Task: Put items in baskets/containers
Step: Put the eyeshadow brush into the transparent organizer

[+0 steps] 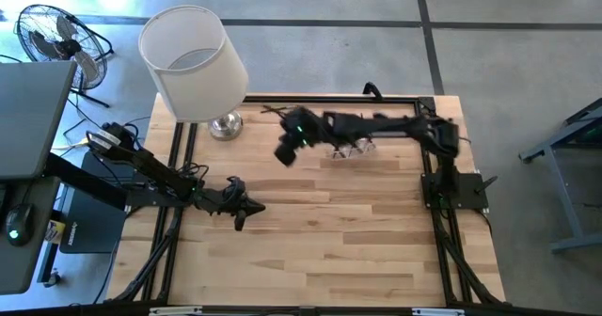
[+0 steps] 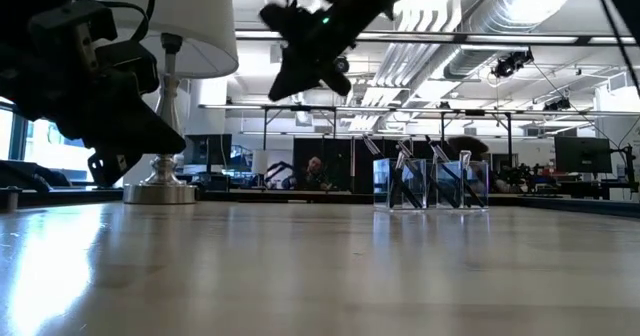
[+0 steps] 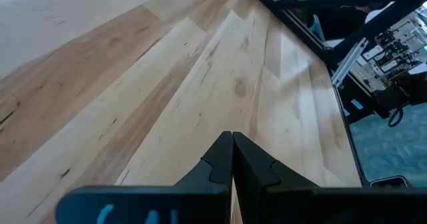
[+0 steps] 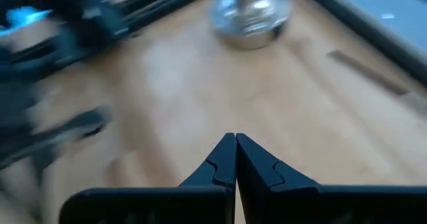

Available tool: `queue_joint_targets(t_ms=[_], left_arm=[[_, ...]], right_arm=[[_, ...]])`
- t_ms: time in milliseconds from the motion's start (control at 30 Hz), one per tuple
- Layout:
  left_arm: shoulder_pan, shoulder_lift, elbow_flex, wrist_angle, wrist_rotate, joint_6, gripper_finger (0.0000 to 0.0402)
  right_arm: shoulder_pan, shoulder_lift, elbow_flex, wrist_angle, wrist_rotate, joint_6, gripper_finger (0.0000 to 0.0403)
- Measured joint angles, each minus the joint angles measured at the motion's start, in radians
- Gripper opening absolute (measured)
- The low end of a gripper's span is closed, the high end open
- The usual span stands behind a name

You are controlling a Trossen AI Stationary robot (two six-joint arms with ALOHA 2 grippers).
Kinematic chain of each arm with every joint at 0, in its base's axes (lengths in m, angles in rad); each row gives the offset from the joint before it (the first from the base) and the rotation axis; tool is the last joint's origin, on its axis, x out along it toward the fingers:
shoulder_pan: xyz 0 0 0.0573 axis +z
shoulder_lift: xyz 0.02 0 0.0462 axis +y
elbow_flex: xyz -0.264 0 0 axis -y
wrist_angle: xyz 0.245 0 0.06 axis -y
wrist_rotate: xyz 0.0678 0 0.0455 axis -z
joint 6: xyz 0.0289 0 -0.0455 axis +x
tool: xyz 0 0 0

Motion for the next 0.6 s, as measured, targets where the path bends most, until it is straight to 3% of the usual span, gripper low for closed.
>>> queue_joint_targets(t_ms=[233, 600], left_arm=[[0.0, 0.0, 0.0, 0.0, 0.0, -0.018, 0.0001], [0.0, 0.0, 0.0, -0.001, -0.009, -0.052, 0.0001]], right_arm=[[-0.14, 0.21, 0.31, -0.137, 0.049, -0.004, 0.0], [-0.317, 0.562, 0.755, -0.356, -0.153, 0.204, 0.0]])
